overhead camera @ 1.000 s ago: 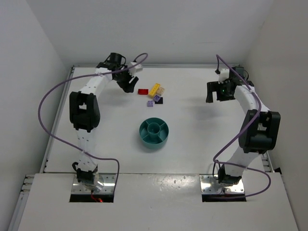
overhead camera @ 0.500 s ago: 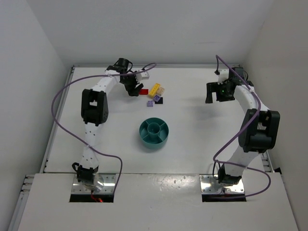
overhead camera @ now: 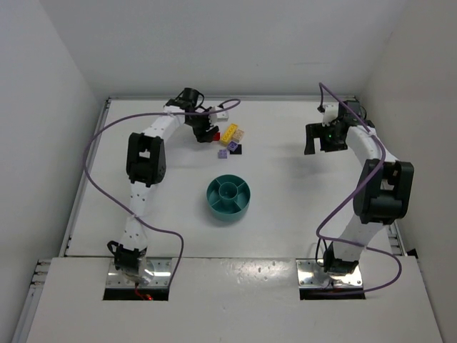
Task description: Sort the legos into containers by color
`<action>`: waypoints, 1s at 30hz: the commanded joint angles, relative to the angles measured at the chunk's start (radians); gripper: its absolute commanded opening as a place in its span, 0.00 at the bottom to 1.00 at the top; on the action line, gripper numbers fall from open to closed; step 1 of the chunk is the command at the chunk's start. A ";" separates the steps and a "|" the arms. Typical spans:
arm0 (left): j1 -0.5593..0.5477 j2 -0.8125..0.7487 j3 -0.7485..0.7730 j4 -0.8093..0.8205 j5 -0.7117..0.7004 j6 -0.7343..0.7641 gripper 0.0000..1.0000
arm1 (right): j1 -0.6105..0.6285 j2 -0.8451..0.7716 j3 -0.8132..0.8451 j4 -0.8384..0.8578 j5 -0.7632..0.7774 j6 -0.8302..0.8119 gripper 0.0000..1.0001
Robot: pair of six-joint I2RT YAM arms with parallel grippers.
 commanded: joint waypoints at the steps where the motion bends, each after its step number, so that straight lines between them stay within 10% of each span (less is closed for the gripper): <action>1: -0.026 0.014 0.026 0.016 0.045 0.057 0.62 | 0.006 0.000 0.043 0.017 -0.012 -0.013 0.99; 14: -0.045 -0.073 -0.138 0.016 0.011 0.066 0.16 | 0.006 0.010 0.043 0.026 -0.032 -0.013 0.99; 30: -0.045 -0.893 -0.698 -0.031 0.253 -0.199 0.16 | 0.105 -0.102 0.022 -0.022 -0.115 -0.077 0.96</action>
